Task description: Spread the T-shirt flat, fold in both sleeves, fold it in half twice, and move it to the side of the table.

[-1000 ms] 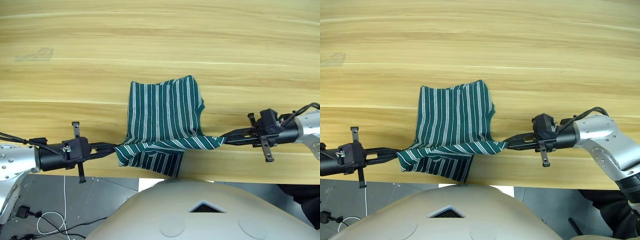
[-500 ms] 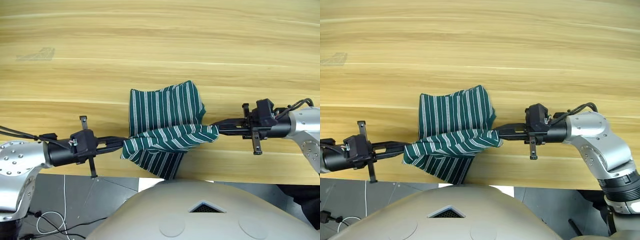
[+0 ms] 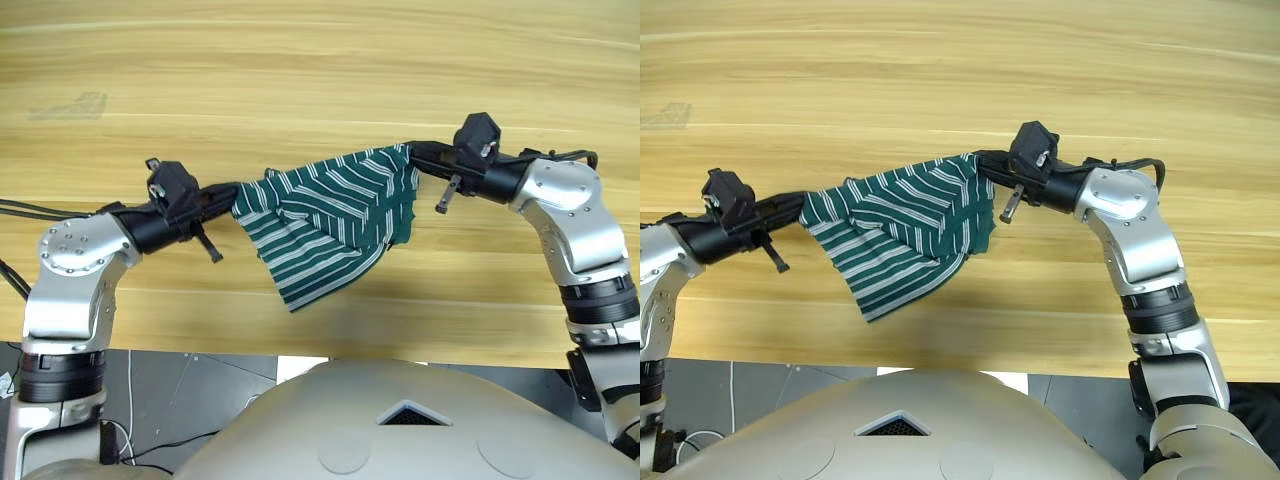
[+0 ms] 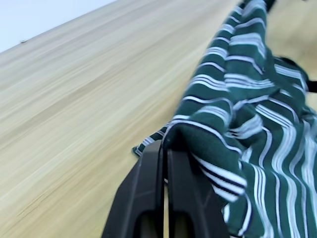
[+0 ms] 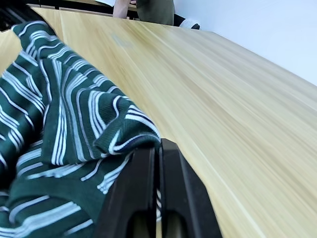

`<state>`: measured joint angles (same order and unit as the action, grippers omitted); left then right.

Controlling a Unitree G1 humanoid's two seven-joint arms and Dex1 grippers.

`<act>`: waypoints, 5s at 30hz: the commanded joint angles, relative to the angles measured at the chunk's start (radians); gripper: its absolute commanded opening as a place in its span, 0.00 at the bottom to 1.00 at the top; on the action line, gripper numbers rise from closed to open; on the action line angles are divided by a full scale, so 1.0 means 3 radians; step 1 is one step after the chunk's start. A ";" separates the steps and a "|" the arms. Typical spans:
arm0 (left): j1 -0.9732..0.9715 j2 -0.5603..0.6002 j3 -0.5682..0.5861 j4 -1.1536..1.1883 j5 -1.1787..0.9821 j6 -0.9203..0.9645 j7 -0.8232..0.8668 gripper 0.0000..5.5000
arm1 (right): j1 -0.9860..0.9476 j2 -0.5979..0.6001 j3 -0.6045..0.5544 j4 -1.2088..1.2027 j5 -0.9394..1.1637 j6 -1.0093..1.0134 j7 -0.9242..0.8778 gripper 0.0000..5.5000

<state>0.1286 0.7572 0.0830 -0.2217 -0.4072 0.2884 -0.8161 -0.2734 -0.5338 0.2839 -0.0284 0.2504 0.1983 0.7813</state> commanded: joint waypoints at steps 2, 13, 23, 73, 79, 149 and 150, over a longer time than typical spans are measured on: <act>-0.0047 -0.0143 -0.0231 0.0182 0.0240 0.0126 0.0120 0.00 | -0.0077 0.0161 0.0190 0.0289 -0.0308 -0.0092 0.0023 0.00; -0.0095 -0.0521 -0.0315 0.0336 0.0149 0.0238 0.0181 0.22 | 0.0140 0.0250 0.0087 0.0360 -0.0449 -0.0227 -0.0060 0.28; -0.0606 -0.1323 0.0406 0.0882 -0.0129 0.0166 0.1154 0.50 | 0.0099 0.0483 -0.0333 0.0555 -0.0694 -0.0795 -0.0788 0.46; -0.0382 -0.1870 0.1234 0.0361 -0.1065 -0.0375 0.1547 0.60 | 0.0862 0.1324 0.1458 0.1121 -0.2114 -0.1297 -0.0831 0.20; -0.0400 -0.1852 0.1223 0.0459 -0.1069 -0.0399 0.1504 0.60 | 0.0826 0.1326 0.1465 0.1148 -0.2143 -0.1316 -0.0873 0.03; 0.0037 -0.1372 -0.0709 0.0919 0.0897 -0.1914 0.0312 0.60 | -0.0205 0.1575 -0.0913 0.0938 -0.0142 -0.0638 -0.1439 0.27; -0.0056 -0.1414 -0.0661 0.1011 0.0951 -0.1920 0.0448 0.60 | -0.0181 0.1573 -0.0891 0.0911 -0.0180 -0.0696 -0.1444 0.27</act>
<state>0.1714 0.3519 -0.1356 0.0405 -0.1550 -0.2812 -0.7395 -0.3231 -0.0662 0.0133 0.2535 0.2153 0.0225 0.3585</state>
